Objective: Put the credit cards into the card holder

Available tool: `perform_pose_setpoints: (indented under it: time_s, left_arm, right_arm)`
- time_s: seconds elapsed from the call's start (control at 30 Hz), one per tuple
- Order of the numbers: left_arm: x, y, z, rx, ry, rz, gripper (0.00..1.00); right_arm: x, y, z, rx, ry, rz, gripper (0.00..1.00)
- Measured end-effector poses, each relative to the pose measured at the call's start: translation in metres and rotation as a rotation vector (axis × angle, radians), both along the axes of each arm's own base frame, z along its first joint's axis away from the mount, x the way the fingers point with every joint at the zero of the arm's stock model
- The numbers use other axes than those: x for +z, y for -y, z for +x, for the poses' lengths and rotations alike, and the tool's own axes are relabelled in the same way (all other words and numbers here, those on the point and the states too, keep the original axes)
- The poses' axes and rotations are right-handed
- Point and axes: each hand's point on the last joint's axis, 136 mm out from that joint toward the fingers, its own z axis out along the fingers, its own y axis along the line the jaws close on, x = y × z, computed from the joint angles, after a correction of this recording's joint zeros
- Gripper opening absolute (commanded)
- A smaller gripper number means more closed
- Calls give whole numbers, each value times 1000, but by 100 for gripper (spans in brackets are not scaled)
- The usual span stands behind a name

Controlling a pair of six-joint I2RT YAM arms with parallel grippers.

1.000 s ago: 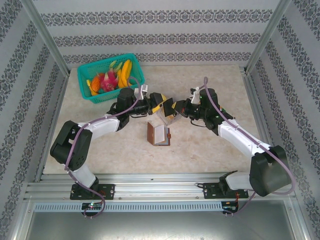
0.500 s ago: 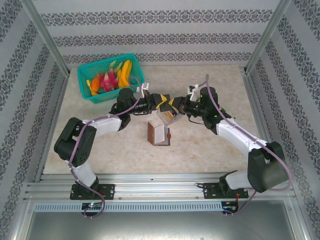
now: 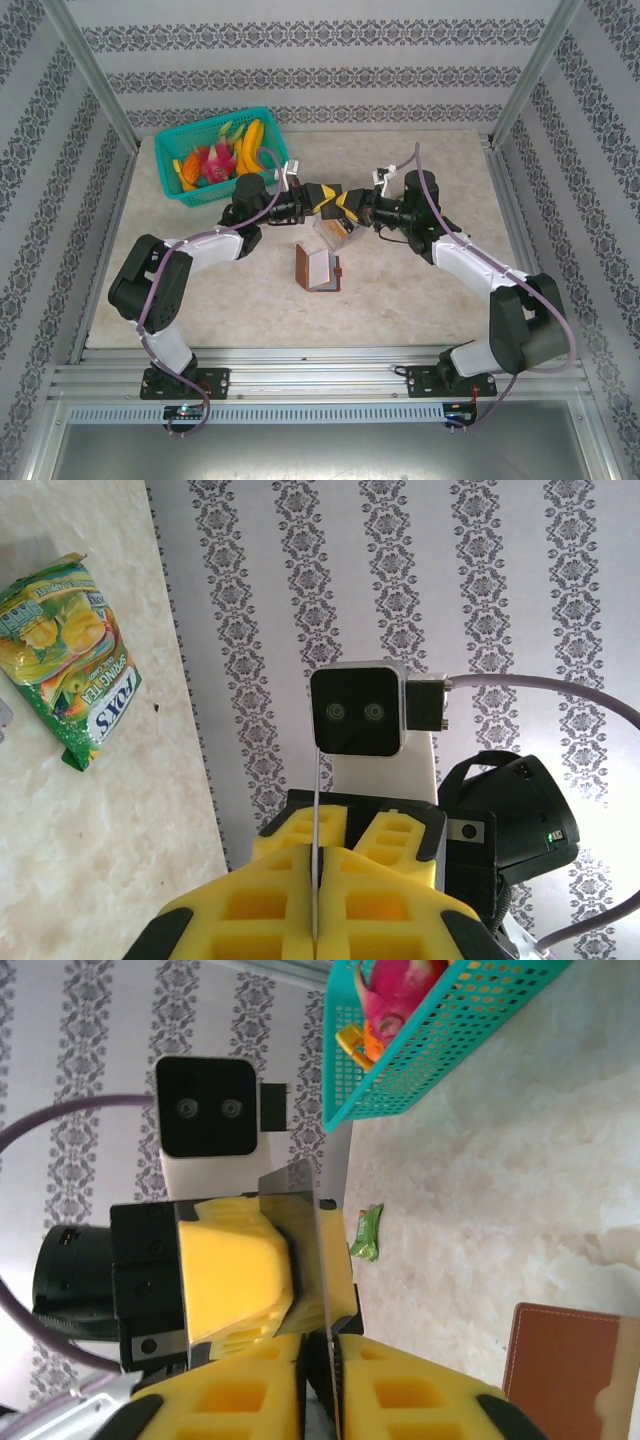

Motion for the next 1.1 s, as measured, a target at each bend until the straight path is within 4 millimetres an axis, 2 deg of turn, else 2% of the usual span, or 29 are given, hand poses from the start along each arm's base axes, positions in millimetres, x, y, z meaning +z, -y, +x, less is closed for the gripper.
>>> perform_pose_setpoints:
  time_s: [0.17, 0.3, 0.43, 0.53, 0.6, 0.7, 0.77, 0.8, 0.97, 1.1]
  left_arm:
    - [-1, 0, -1, -7, -6, 7, 56]
    - [-21, -6, 0, 23, -59, 94, 71]
    - [-53, -30, -8, 118, -124, 317, 77]
    - [-74, -56, -24, 193, -158, 542, 79]
    - [-86, -68, -36, 210, -166, 671, 79]
    - [-107, -77, -57, 182, -184, 823, 78]
    - [-121, -79, -71, 146, -205, 896, 75]
    - [-127, -79, -75, 132, -212, 921, 73]
    - [-156, -83, -89, 70, -252, 1030, 47]
    - [-168, -87, -92, 55, -270, 1069, 37]
  right_arm:
    - [4, 1, -1, 12, 18, 6, 0]
    - [-11, 15, -4, -44, 3, -102, 0]
    - [-31, 41, -16, -153, 31, -329, 0]
    - [-49, 45, -36, -169, 63, -464, 0]
    - [-73, 43, -52, -155, 55, -530, 0]
    - [-116, 41, -76, -117, 2, -643, 0]
    - [-134, 40, -86, -95, -23, -691, 0]
    - [-140, 38, -87, -89, -29, -705, 0]
    - [-158, 33, -84, -78, -49, -739, 0]
    - [-171, 28, -85, -58, -63, -759, 0]
